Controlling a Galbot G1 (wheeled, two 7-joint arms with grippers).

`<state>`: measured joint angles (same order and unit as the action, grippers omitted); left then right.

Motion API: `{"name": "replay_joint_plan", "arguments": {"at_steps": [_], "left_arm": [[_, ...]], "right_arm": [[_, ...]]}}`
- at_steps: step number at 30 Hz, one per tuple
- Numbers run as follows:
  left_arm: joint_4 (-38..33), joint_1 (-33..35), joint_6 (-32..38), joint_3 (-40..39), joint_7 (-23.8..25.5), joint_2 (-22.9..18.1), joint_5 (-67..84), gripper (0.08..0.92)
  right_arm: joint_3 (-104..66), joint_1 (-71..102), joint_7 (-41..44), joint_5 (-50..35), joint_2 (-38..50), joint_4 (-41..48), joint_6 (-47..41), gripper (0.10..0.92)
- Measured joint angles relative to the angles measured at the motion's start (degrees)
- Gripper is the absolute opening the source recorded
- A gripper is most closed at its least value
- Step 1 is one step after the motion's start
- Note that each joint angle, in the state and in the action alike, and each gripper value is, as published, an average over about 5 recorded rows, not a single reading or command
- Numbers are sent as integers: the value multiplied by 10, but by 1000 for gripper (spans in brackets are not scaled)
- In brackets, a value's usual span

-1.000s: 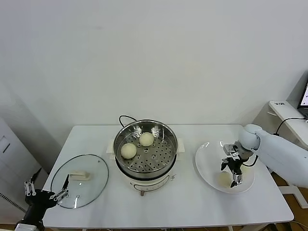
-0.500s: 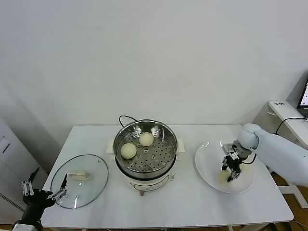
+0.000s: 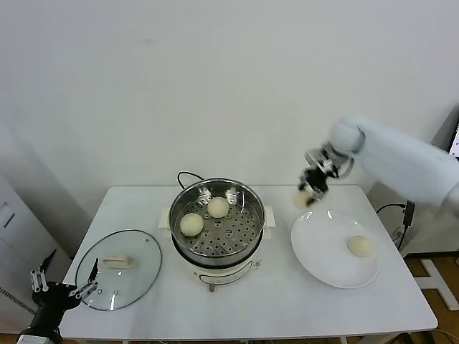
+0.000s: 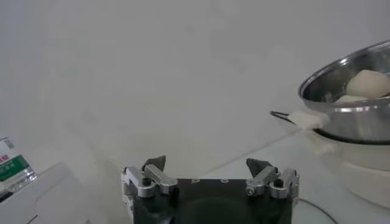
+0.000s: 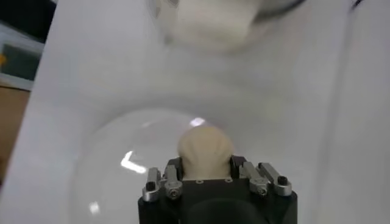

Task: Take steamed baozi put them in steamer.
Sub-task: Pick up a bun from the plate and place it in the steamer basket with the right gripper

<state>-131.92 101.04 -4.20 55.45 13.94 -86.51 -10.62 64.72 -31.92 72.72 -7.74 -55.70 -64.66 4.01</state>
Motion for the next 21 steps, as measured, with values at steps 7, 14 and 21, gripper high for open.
{"name": "replay_joint_plan", "arguments": {"at_steps": [7,14,21], "left_arm": [[0,3,2,11,1,-2,10,823],[0,4,4,22,1,-2,20,823],[0,5,4,25,2,-5,24,823]], "right_arm": [[3,-15,4,35,-79,-58,66,425],[-7,20,18,113,-138,-109,144,418],[-11,62,30,173,-159,-150,205,416]]}}
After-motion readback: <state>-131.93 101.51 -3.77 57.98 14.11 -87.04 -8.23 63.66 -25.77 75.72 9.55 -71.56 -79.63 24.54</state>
